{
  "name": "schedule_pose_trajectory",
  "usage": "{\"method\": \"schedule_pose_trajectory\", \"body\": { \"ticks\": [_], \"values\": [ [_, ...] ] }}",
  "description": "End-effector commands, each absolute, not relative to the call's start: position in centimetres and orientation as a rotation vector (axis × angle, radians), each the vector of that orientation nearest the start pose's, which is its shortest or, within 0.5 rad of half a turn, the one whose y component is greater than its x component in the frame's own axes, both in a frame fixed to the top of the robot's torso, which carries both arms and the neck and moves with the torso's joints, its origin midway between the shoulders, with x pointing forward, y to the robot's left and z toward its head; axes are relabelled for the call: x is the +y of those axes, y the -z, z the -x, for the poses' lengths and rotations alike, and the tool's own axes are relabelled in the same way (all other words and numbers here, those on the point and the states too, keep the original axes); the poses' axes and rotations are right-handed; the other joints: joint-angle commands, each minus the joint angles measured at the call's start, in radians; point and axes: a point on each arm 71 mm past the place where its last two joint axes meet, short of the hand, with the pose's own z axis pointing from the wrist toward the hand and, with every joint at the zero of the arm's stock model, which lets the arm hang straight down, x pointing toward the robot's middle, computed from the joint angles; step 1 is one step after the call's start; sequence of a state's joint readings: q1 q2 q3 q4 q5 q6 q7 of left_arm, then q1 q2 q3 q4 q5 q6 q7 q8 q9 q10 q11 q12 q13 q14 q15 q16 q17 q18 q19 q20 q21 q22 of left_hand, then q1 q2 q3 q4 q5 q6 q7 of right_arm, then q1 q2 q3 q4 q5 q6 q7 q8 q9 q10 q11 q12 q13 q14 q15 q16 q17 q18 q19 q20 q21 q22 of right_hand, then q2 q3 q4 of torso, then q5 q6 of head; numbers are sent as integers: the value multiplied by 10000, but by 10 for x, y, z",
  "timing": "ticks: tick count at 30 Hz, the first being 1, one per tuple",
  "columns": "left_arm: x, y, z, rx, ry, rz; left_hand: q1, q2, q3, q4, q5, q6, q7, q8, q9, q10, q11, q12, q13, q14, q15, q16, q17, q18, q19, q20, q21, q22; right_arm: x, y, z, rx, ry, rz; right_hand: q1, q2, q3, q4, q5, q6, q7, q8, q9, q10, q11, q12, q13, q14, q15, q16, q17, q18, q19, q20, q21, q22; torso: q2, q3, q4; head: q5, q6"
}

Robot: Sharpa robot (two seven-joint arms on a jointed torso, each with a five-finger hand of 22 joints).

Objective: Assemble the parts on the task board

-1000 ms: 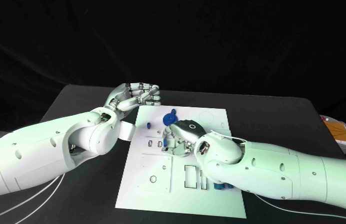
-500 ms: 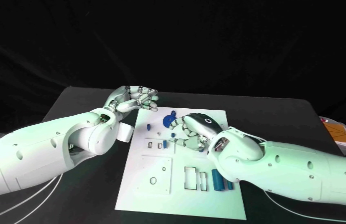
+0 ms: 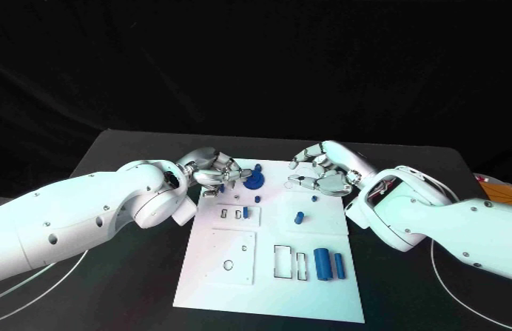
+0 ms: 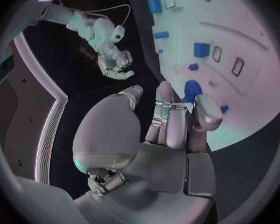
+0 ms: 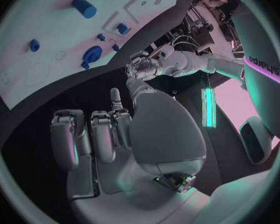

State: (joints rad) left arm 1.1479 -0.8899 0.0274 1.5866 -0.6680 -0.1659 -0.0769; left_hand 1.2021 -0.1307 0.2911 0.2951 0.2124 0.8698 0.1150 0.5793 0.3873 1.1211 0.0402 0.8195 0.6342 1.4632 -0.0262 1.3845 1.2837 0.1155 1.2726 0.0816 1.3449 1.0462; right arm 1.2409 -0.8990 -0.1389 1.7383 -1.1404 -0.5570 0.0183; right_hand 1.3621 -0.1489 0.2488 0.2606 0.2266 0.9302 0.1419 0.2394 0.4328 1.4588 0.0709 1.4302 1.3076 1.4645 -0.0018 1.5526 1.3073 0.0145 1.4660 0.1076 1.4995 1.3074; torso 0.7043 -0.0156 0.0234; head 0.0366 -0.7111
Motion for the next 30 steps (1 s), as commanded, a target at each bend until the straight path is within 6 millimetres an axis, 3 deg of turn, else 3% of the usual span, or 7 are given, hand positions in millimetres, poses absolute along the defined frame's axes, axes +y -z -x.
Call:
{"method": "schedule_pose_trajectory", "body": {
  "ticks": [1, 5, 10, 19, 22, 30],
  "values": [
    [203, 207, -466, 21518, 8162, 3508, -384, 48, -113, 27, 9, -32, -127, 505, 348, 366, -141, 1235, 1197, 275, -79, 178, 229, -243, 266, -84, 370, 622, -177, 171, -437, 15916, -10303, -1299, 28, 11, 31, 34, 90, 74, 13, 72, 20, -9, -90, 8, 1325, 890, -53, -56, 1879, 54, 604, -65, 10, 2152, -64, 50, -16, 65, -32],
    [199, 208, -470, 22007, 6957, 2871, -849, 70, -316, 4, -5, -71, -294, 1177, 873, 875, -267, 2536, 2569, 400, -209, 316, 425, -330, 496, -182, 664, 1152, -185, 170, -441, 15959, -10040, -1477, 3, -15, 16, 52, 132, 51, 11, 81, 30, -7, -96, 8, 1323, 889, -62, -59, 1870, 56, 601, -76, 3, 2148, -87, 75, -21, 91, -76],
    [192, 210, -474, 22444, 5823, 2384, -1035, 43, -479, 1, -50, -99, -378, 1512, 1184, 1027, -340, 2918, 2978, 414, -273, 313, 426, -353, 552, -234, 746, 1300, -193, 171, -444, 16020, -9717, -1683, -21, -37, 0, 68, 147, 26, 13, 83, 36, -12, -97, 1, 1315, 887, -66, -62, 1863, 55, 604, -82, 5, 2151, -90, 73, -19, 136, -105],
    [181, 210, -480, 22872, 5024, 1910, -1181, 24, -615, 5, -95, -145, -415, 1699, 1388, 1019, -372, 3000, 3050, 417, -303, 307, 424, -368, 583, -260, 789, 1387, -201, 173, -448, 16147, -9318, -1929, -63, -73, -28, 97, 157, -20, 18, 84, 44, -16, -94, -7, 1306, 883, -68, -69, 1844, 60, 593, -89, -15, 2139, -73, 46, -24, 146, -166],
    [178, 211, -481, 22971, 4897, 1794, -1181, 24, -615, 5, -95, -145, -415, 1699, 1388, 1019, -372, 3000, 3050, 417, -303, 307, 424, -368, 583, -260, 789, 1387, -202, 173, -449, 16182, -9234, -1973, -74, -80, -34, 106, 158, -35, 20, 81, 45, -9, -92, 1, 1313, 883, -68, -69, 1843, 60, 594, -91, -14, 2139, -69, 45, -43, 160, -190],
    [172, 213, -483, 23241, 4688, 1518, -1209, 22, -640, 4, -101, -160, -418, 1721, 1417, 1013, -374, 3006, 3055, 415, -305, 300, 415, -371, 590, -263, 798, 1406, -203, 175, -451, 16265, -9106, -2033, -97, -85, -43, 125, 160, -57, 25, 79, 48, -15, -90, -8, 1304, 879, -67, -75, 1826, 64, 583, -92, -33, 2127, -78, 49, -19, 153, -256]
  ]
}}
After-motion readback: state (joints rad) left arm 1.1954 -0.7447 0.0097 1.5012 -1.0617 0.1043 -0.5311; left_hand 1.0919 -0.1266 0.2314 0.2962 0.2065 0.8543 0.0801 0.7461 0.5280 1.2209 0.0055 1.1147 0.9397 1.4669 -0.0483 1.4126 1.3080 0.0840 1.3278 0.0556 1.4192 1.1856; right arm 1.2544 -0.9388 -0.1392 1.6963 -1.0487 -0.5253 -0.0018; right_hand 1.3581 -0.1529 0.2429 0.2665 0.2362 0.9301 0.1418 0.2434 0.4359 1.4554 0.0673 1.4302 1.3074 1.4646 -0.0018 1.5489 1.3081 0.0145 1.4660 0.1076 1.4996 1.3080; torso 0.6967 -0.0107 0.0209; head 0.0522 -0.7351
